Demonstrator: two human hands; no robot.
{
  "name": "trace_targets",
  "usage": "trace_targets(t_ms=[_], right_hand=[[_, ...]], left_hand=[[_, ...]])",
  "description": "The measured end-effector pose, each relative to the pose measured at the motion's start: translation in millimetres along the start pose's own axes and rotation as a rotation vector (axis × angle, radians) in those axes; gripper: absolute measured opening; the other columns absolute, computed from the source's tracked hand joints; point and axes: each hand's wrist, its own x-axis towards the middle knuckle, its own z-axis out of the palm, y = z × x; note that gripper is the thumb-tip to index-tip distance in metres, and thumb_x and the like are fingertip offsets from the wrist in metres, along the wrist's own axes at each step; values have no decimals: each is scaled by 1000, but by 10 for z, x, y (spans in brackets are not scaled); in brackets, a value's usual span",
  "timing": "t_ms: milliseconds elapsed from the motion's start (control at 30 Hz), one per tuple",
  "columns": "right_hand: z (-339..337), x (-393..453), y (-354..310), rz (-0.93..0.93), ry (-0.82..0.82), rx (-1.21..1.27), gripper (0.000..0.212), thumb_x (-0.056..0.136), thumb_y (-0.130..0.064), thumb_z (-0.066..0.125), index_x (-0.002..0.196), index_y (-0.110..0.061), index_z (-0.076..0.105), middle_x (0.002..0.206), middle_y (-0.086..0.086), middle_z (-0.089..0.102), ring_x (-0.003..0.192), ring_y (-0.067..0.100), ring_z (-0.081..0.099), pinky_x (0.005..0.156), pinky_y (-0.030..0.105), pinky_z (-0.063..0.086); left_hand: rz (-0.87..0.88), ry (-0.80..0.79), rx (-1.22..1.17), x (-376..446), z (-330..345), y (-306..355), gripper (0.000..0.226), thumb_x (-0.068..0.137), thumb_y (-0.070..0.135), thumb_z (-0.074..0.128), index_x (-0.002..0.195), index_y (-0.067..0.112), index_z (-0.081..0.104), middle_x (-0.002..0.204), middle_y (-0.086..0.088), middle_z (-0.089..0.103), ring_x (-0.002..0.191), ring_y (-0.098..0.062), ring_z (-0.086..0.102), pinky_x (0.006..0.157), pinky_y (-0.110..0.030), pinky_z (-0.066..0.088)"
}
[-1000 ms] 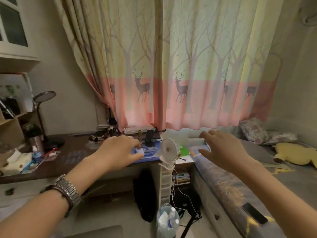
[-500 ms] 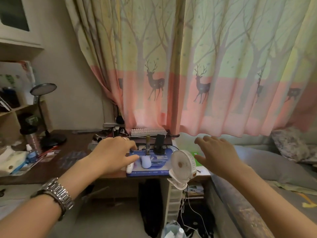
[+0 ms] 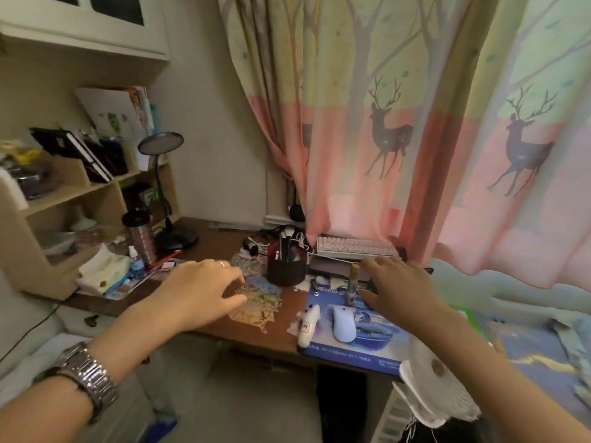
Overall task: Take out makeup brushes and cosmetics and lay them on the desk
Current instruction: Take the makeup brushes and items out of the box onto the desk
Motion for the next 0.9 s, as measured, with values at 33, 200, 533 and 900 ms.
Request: trace_targets(t_ms=[33,200,533,900], right_hand=[[70,138,-2,-22,-2,4,35,87,-39,52,116,-20,49,118,3,61,112,27,55,92,38,43],[307,838,199,-73,61,5,41,89,-38,50,125,-19,44,122,4,58,115,26,53,91,38,42],[653,2101,603,-140,76,48,40,91,-41,48,122,-17,46,115,5,60,106,26,56,86,37,44],[1174,2803,330,-174,-57,205,44,88,-46,52,122,-19,45,116,4,60,103,27,59,75,34,44]], left_hand=[[-18,-10,10,74,31,-60,41,86,56,46,120,34,55,115,10,61,103,-11,58,79,-28,46],[-60,-13,34,683,146,-157,40,88,54,45,120,32,55,114,10,62,100,-9,58,78,-26,47],[-147,-14,52,1775,315,-307,40,89,53,43,122,32,54,124,9,59,107,-10,57,81,-27,45],[-174,-40,-59,2329,804,-793,40,88,54,45,119,32,56,120,9,61,103,-11,58,84,-30,51]])
